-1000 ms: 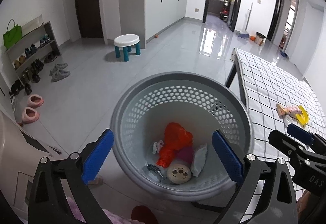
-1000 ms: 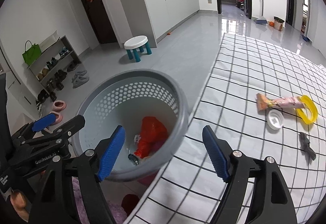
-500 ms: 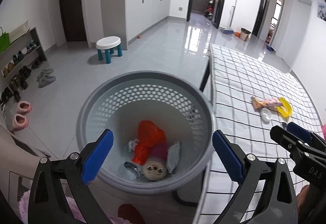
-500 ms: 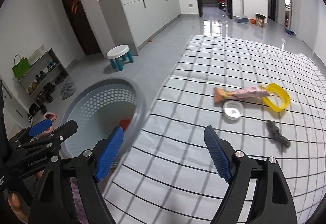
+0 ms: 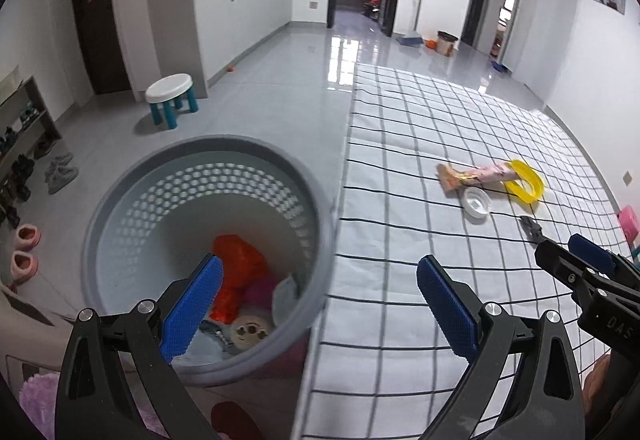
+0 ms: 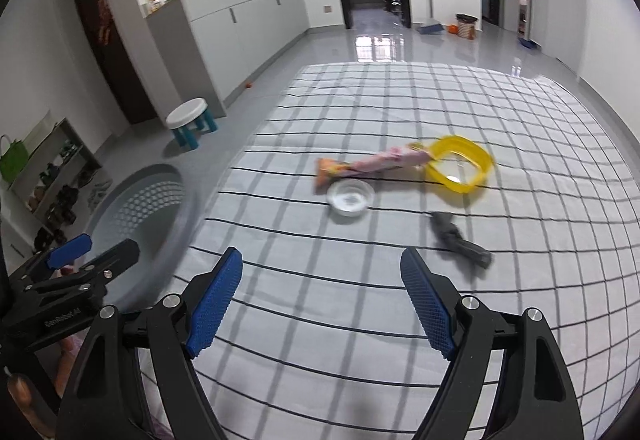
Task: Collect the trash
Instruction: 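Close the right tool on the dark grey cloth and lift it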
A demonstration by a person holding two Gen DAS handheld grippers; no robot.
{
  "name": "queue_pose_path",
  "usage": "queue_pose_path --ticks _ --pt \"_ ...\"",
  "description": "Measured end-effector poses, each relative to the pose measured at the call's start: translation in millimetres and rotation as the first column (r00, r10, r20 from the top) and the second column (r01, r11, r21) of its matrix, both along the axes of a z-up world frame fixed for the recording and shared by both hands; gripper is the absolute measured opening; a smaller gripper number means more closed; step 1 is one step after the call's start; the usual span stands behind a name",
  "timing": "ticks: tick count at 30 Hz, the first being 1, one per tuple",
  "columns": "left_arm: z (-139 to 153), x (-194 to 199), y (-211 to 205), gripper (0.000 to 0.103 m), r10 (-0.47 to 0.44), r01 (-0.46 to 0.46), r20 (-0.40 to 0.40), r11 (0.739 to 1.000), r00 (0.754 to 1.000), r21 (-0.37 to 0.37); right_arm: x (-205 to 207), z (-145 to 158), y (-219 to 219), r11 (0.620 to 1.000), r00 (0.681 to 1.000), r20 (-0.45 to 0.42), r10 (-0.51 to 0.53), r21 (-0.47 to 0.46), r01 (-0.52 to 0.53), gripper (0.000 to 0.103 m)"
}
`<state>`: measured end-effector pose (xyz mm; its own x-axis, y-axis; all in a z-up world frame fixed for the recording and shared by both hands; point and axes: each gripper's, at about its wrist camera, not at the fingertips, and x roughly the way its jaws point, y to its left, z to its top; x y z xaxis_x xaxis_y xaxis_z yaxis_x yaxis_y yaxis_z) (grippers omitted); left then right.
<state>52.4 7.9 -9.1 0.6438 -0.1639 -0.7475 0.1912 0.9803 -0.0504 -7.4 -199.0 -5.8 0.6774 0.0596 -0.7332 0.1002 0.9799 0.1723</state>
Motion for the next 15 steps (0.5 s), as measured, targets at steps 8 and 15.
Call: queue_pose_path --ticks 8,15 --pt "-9.5 6.8 -39.4 0.096 -0.061 0.061 -0.018 0.998 0.998 0.018 -1.3 -19.5 -50.2 0.996 0.995 -0.046 -0.086 -0.005 0.086 0.078" --pt "-21.3 15.0 -65.3 0.096 -0.099 0.101 -0.037 0.994 0.994 0.035 10.7 -36.9 -79.6 0.993 0.989 -0.084 -0.122 -0.020 0.120 0.078"
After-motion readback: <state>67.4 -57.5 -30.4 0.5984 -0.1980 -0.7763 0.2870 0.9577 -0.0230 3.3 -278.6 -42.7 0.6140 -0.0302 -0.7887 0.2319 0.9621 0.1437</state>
